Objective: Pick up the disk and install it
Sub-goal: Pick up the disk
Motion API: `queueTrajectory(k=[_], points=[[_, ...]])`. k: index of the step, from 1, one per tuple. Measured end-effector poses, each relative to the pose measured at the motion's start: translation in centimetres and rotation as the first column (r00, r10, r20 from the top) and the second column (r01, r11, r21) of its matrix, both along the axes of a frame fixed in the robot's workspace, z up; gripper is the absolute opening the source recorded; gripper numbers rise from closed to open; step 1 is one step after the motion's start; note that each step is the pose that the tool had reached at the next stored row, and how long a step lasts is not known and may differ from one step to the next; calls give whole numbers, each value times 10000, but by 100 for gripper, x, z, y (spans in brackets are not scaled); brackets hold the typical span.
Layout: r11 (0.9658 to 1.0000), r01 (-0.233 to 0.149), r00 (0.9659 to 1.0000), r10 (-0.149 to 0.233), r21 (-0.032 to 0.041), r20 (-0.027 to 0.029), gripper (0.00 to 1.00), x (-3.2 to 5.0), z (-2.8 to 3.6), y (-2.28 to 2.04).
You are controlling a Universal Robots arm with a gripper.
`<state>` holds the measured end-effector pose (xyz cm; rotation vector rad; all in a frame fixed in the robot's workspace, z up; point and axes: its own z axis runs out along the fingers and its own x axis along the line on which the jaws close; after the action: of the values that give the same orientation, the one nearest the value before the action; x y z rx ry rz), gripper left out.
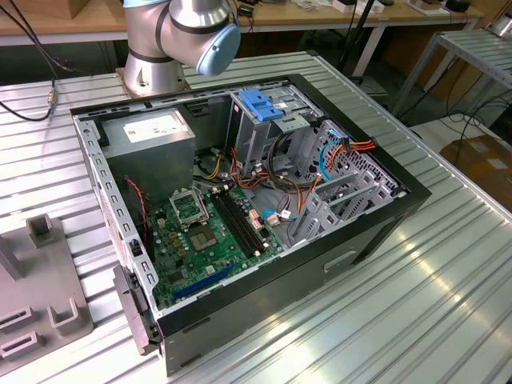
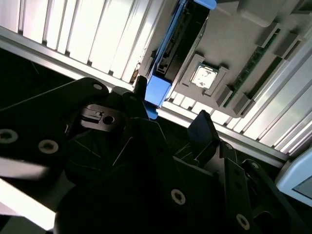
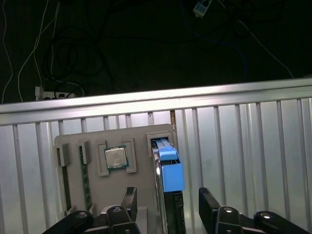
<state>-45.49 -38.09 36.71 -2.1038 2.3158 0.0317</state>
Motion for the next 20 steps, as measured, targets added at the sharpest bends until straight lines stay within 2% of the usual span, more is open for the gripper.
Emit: queueTrajectory(k=[8,20], points=[[10000,0,10000,0,2,4,62,0,-9,0],[10000,-24,10000,24,-1,12,62,-13,-240,0]])
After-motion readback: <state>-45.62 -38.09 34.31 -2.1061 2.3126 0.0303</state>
